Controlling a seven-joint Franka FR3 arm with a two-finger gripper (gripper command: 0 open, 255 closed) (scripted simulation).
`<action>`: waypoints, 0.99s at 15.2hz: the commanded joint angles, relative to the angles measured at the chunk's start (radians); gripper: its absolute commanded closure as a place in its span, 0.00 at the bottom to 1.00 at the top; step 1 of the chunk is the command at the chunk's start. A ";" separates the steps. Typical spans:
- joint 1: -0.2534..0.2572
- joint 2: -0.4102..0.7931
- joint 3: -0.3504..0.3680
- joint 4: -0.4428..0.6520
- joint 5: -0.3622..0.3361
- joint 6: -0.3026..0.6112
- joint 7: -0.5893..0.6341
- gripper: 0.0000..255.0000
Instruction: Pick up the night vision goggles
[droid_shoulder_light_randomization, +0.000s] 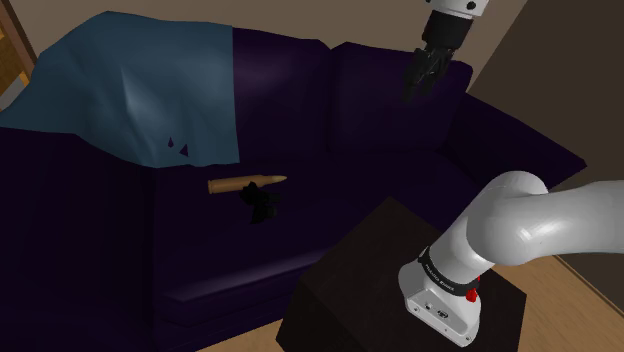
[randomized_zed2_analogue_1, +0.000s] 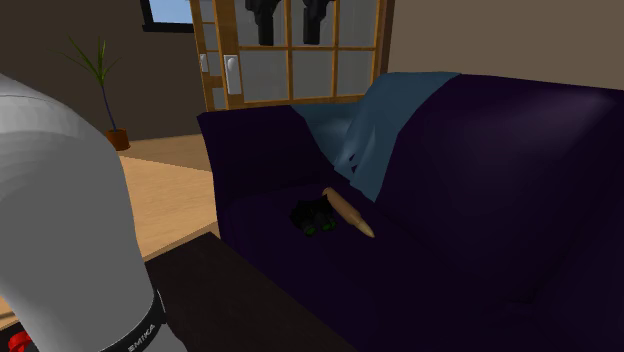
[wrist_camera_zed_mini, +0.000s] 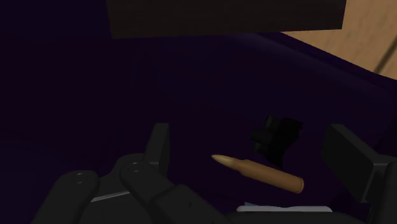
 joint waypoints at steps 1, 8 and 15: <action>0.000 0.000 0.000 0.000 0.000 0.000 0.000 0.00; 0.031 0.134 0.034 -0.107 0.035 0.243 0.036 0.00; 0.063 0.336 0.069 -0.145 0.065 0.488 0.065 0.00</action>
